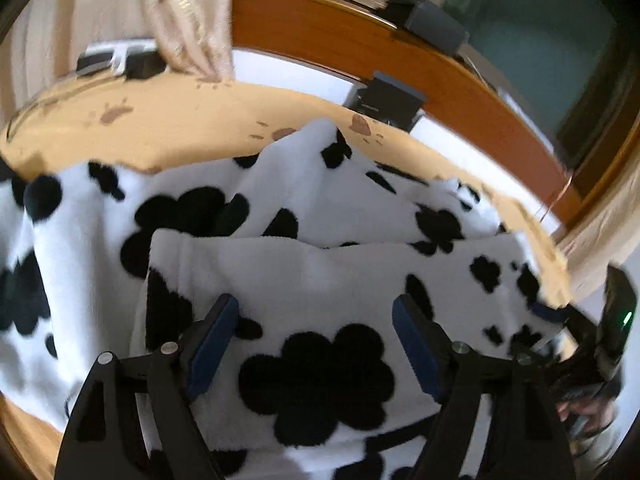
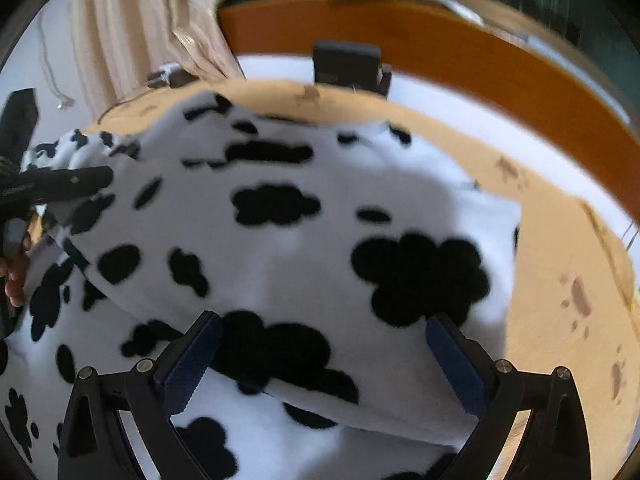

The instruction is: Fold clothes

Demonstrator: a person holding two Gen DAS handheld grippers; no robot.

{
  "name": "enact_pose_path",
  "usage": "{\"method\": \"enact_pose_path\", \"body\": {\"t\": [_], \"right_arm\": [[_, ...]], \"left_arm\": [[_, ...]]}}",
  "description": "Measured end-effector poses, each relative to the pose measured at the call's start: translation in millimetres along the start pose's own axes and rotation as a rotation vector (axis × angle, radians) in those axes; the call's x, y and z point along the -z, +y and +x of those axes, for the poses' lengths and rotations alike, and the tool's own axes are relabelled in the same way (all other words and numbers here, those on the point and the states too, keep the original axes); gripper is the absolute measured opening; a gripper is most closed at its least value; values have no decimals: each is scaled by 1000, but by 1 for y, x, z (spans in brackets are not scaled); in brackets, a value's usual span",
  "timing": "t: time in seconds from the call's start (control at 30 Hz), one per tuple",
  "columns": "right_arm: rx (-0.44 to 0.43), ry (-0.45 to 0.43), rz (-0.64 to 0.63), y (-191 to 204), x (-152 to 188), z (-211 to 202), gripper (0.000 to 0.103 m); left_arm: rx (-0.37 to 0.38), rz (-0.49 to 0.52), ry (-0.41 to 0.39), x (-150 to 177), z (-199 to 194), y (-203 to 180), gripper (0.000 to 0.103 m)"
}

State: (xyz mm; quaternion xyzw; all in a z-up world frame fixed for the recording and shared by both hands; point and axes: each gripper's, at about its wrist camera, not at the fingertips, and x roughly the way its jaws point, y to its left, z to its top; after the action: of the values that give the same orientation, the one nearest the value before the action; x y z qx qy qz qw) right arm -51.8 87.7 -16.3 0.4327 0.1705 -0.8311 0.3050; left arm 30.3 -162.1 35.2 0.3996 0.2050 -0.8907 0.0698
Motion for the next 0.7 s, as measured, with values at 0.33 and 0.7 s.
{"method": "enact_pose_path", "body": {"t": [0.33,0.7], "right_arm": [[9,1,-12,-2,7,5,103],[12,-4,-11,-1,7,6,103]], "left_arm": [[-153,211,30,9,19,-30,102],[91,-184,-156,5,-80,38,102]]}}
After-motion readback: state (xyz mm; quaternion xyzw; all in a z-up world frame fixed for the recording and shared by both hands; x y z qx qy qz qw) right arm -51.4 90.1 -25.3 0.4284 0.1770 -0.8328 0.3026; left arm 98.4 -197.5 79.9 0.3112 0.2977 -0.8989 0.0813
